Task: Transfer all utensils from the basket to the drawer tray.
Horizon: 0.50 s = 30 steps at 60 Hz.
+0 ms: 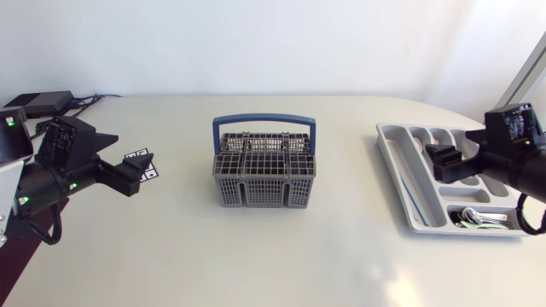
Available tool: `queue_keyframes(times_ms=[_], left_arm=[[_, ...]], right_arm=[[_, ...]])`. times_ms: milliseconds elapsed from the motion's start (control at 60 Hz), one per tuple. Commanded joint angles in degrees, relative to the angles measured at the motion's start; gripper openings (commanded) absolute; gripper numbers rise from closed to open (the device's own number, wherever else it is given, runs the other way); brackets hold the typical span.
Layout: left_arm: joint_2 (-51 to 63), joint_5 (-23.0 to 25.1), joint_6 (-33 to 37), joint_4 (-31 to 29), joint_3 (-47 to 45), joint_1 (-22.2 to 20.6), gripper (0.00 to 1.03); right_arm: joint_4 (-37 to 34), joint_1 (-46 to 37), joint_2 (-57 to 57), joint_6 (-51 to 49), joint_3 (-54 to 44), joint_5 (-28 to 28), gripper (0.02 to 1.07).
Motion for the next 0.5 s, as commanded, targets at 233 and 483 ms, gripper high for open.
queue_keyframes(times_ms=[233, 483], left_arm=[[-10.55, -0.98, -4.59, 8.06, -10.09, 4.01, 0.98], [-24.35, -5.99, -8.46, 12.28, -18.26, 4.63, 0.98]], right_arm=[[0.53, -3.38, -12.65, 0.93, -8.47, -0.48, 1.02], [2.11, -6.1, -19.77, 0.84, -14.45, -0.04, 1.02]])
